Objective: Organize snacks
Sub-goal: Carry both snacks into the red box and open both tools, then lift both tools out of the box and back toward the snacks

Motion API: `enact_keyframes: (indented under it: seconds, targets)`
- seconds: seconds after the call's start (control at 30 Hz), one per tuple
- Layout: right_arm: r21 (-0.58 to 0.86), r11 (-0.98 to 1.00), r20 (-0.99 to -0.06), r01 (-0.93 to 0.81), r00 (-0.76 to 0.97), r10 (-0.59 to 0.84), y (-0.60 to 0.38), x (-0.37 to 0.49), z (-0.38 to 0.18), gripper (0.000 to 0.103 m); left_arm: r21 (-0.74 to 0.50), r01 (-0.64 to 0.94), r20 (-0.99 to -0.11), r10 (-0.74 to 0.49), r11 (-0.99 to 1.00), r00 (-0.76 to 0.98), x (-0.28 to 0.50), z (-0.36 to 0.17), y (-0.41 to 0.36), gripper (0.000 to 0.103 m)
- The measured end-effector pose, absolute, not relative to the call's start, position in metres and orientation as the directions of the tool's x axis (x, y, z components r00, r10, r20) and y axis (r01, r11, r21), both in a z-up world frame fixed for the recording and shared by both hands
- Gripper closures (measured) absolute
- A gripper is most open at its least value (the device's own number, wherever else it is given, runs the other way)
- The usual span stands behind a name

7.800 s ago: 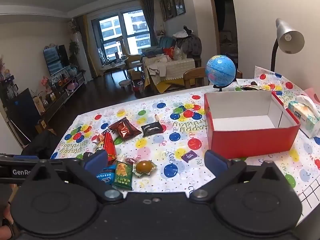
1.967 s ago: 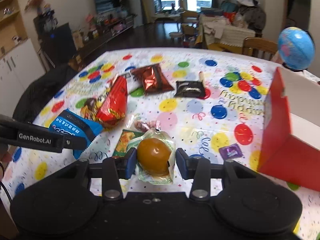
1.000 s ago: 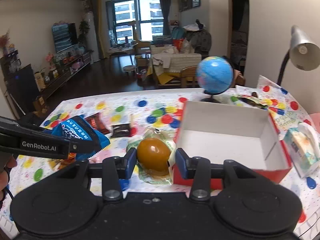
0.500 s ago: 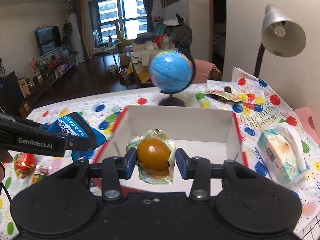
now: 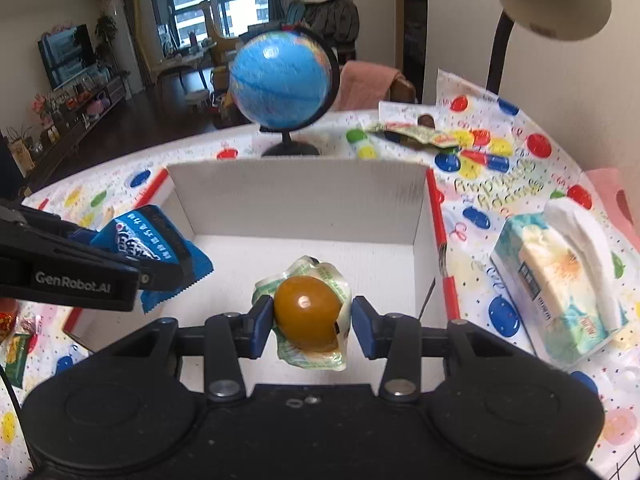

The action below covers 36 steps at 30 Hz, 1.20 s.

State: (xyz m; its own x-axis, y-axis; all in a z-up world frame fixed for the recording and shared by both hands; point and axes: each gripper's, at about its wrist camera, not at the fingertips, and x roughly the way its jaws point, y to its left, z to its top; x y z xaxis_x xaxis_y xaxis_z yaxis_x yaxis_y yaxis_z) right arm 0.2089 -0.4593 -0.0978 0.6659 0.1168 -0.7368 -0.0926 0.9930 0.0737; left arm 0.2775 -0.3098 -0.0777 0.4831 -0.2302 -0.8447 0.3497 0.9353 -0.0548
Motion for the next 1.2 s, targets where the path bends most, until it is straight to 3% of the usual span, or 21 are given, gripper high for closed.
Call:
enact_keyframes:
  seconds: [0.57,0.67,1.2]
  targets:
    - [0.074,0.994,-0.811,-0.084,0.575,0.109,-0.464,0.224,-0.129,0.061,-0.005,0.4,-0.916,-0.164,0.917,0.365,0.294,-0.12,-0.334,0.046]
    - [0.069,0.994,-0.807,-0.086,0.581,0.106,-0.463,0.223,-0.126,0.055,-0.013,0.394,-0.917,-0.168,0.919,0.362,0.293,-0.119,-0.333,0.037]
    - [0.061,0.994,-0.741,-0.09,0.663,0.106,-0.453,0.194,-0.085,0.039,-0.066,0.373,-0.86,-0.242,0.926,0.449,0.268,-0.078,-0.298,0.034]
